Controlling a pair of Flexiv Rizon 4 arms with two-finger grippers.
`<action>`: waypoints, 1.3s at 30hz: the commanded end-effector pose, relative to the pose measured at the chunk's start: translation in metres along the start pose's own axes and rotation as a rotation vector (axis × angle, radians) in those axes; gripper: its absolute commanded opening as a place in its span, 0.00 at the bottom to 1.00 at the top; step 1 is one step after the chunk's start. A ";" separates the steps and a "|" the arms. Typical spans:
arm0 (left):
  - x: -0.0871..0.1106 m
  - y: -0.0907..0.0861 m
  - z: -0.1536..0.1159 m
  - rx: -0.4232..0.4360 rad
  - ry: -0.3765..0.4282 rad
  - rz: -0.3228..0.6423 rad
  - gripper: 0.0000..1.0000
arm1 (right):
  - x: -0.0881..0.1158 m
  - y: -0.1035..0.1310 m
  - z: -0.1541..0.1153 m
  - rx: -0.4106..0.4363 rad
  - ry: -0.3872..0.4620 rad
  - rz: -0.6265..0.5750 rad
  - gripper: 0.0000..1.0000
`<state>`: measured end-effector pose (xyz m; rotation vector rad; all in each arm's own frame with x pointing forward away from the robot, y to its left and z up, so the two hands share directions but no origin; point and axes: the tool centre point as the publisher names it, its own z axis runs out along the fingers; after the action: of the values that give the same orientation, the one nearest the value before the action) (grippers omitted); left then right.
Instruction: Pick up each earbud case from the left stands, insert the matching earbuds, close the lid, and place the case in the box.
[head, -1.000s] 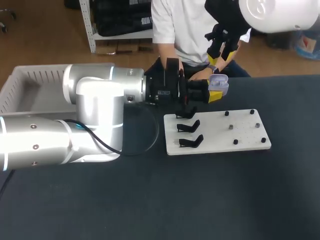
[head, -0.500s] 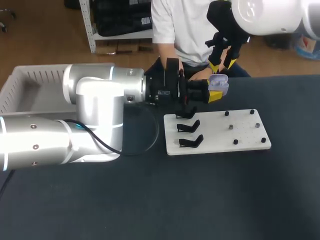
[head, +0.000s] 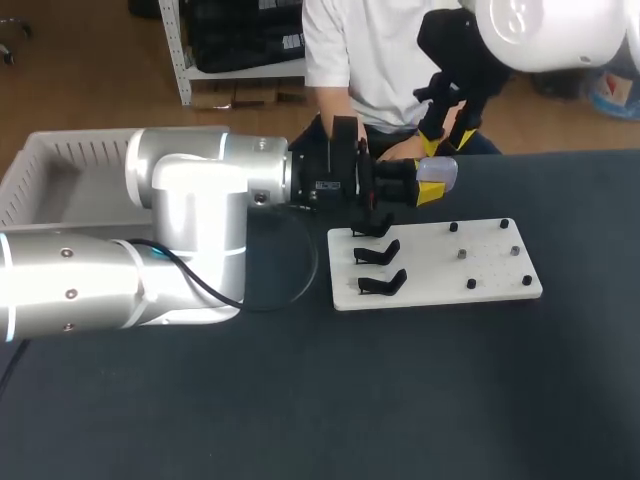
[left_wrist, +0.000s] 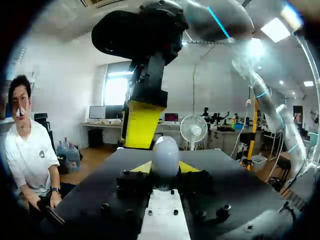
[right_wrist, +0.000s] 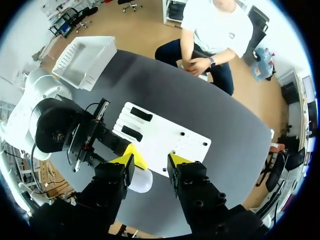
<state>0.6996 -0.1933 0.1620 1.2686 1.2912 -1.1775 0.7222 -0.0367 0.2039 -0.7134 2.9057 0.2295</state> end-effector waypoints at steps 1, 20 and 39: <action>0.001 0.000 0.000 -0.003 -0.004 0.002 0.00 | 0.010 -0.001 -0.002 0.001 -0.037 0.028 0.42; -0.031 0.031 -0.124 -0.167 0.022 0.133 0.00 | 0.094 -0.036 -0.058 -0.072 -0.355 0.262 1.00; 0.008 0.119 -0.322 -0.409 0.301 0.068 0.00 | 0.118 -0.023 -0.046 -0.121 -0.386 0.214 1.00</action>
<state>0.8165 0.1102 0.1821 1.1636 1.5890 -0.6106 0.6289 -0.1173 0.2276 -0.3604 2.6923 0.5131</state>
